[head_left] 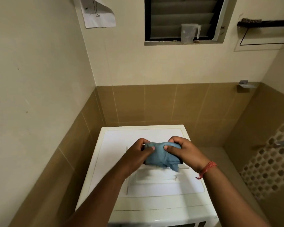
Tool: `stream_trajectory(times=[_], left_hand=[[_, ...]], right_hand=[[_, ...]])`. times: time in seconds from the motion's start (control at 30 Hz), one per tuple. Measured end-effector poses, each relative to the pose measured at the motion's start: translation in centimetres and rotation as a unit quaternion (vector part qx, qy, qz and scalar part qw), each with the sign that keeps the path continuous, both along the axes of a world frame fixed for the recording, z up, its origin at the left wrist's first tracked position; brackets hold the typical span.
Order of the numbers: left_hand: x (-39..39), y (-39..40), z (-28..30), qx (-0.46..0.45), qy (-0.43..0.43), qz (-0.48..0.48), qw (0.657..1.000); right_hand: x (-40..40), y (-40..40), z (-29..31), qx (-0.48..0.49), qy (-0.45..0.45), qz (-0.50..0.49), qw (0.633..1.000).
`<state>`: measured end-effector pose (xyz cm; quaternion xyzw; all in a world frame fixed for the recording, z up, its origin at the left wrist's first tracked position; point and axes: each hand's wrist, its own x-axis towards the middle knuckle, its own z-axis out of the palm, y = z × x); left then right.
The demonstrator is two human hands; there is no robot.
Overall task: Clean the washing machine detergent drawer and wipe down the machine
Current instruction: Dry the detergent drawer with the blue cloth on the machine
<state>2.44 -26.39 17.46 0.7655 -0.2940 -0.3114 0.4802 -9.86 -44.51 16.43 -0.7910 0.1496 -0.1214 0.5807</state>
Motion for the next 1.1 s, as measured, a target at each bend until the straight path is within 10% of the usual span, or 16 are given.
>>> stream_trajectory(times=[0.23,0.7,0.93,1.1], left_hand=[[-0.8,-1.6,-1.4,-0.028,-0.038,0.135,0.990],[0.3,-2.4,-2.5,-0.084,0.058,0.178,0.979],[2.8,-2.4,-3.5,0.207,-0.204,0.054,0.955],[4.1,-1.9,-3.8,0.235,-0.444,0.015,0.864]], right_hand=[[0.1,0.6,-1.3,0.336,0.005,-0.061,0.940],[1.3,-0.2,-2.6,0.231,0.015,-0.086,0.969],[3.2,0.2,-4.1,-0.061,0.141,-0.127,0.980],[4.2,1.2,-5.3,-0.415,0.329,-0.048,0.847]])
